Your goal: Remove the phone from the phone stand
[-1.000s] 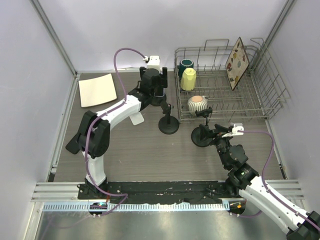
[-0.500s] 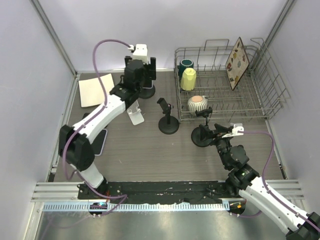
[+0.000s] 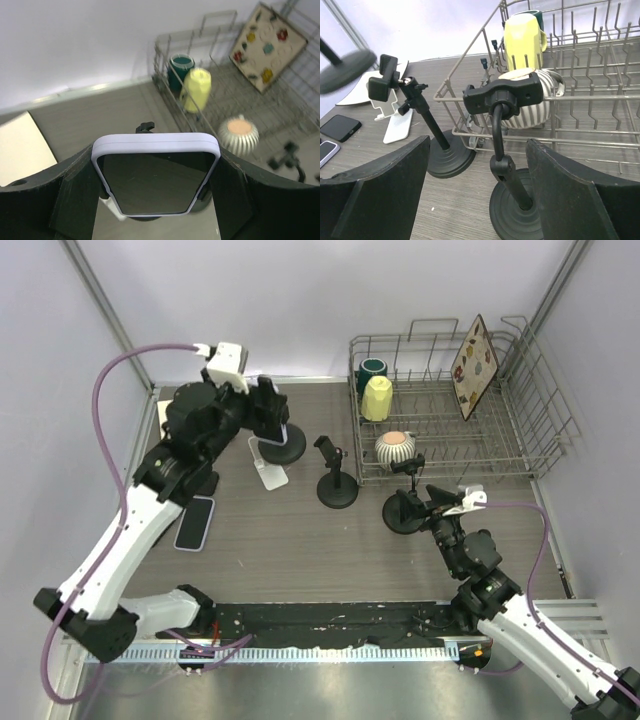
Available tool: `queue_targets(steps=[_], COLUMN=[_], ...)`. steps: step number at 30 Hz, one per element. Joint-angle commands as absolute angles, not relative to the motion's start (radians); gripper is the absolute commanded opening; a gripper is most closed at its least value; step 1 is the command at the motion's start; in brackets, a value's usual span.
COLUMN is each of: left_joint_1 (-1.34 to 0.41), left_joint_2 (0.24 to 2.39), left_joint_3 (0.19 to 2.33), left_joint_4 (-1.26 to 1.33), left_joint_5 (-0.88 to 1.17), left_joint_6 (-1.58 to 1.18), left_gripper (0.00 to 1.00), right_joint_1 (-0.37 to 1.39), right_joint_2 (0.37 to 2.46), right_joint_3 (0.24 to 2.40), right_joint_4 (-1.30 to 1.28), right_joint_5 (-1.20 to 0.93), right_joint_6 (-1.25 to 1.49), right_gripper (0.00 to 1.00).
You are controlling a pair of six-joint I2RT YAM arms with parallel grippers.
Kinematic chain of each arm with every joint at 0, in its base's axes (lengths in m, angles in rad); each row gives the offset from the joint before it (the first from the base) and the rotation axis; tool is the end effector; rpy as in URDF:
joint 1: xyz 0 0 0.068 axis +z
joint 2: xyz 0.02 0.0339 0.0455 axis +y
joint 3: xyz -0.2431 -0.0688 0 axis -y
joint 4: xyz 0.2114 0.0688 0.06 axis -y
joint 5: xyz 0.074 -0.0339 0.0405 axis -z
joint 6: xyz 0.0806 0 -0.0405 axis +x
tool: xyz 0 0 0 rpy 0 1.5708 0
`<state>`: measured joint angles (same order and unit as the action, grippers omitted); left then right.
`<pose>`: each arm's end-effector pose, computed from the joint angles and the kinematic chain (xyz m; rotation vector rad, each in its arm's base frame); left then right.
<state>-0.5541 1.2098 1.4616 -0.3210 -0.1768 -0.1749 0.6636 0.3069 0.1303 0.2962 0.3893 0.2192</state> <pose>0.2429 -0.1336 0.4411 0.1769 1.6455 -0.4120 0.1405 0.0710 0.2266 -0.0052 1.4751 0.4368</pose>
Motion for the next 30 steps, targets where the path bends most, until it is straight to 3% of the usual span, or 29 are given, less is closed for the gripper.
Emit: queue_targets(steps=[1,8,14,21,30], left_joint_1=[-0.555,-0.555,-0.555,-0.557,-0.557], left_joint_2=[1.072,0.948,0.922,1.012,1.009], left_joint_3=[1.358,1.117,0.97,0.957,0.922], left_joint_4=[-0.325,-0.293,-0.152,-0.106,-0.196], left_joint_5=[-0.009,0.264,0.463,0.748,0.83], left_joint_6=[-0.221,-0.224,-0.209,-0.124,0.021], left_gripper=[0.14,0.15,0.17,0.19,0.22], right_joint_1=[0.66,0.661,0.66,0.66,0.66], right_joint_2=[0.311,0.35,0.448,0.578,0.669], right_joint_3=[0.218,0.339,0.462,0.502,0.476], right_joint_4=[0.284,0.186,0.121,0.144,0.218], right_joint_5=[0.328,0.201,-0.033,-0.253,-0.376], right_joint_6=[0.193,0.204,0.195,0.189,0.183], right_gripper=[0.82,0.81,0.81,0.81,0.81])
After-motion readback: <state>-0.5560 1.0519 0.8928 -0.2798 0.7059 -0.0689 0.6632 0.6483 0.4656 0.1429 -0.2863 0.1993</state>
